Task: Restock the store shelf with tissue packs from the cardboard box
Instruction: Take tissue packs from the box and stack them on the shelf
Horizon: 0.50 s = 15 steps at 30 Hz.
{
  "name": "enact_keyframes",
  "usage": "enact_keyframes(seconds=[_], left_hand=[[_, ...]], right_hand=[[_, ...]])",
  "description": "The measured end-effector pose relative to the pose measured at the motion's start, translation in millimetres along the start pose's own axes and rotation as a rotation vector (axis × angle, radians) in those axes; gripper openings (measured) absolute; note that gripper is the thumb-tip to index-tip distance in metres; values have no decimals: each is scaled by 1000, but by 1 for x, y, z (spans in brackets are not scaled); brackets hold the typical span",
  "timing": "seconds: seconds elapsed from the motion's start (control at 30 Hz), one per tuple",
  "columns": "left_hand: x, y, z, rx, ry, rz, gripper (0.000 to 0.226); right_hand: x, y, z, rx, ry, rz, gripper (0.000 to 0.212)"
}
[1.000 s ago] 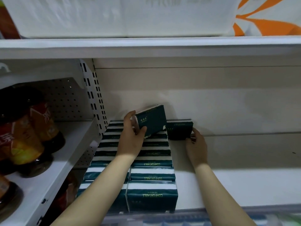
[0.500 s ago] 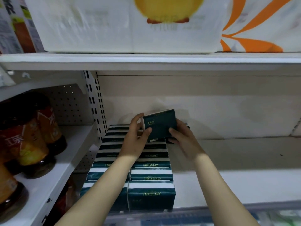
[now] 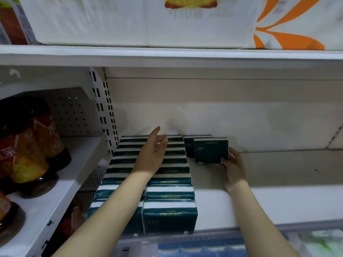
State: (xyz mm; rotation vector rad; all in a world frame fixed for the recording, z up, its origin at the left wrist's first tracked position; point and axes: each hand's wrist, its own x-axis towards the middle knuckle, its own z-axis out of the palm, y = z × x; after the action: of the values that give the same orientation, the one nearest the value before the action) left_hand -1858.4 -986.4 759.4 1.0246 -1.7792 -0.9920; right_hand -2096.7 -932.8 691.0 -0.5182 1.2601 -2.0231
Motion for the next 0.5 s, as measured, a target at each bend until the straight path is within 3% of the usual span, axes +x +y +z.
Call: enact_keyframes(seconds=[0.17,0.33,0.5], left_hand=[[2,-4,1,26,-8,-11,50],[2,-5,1,106,-28,0,43],[3,-6,0,91,-54,-25,46]], right_hand=[[2,12,3,-276,-1,-71,35],[-4,18,12,-839,-52,-201,38],[-10,16,19,-951,-135,-193,46]])
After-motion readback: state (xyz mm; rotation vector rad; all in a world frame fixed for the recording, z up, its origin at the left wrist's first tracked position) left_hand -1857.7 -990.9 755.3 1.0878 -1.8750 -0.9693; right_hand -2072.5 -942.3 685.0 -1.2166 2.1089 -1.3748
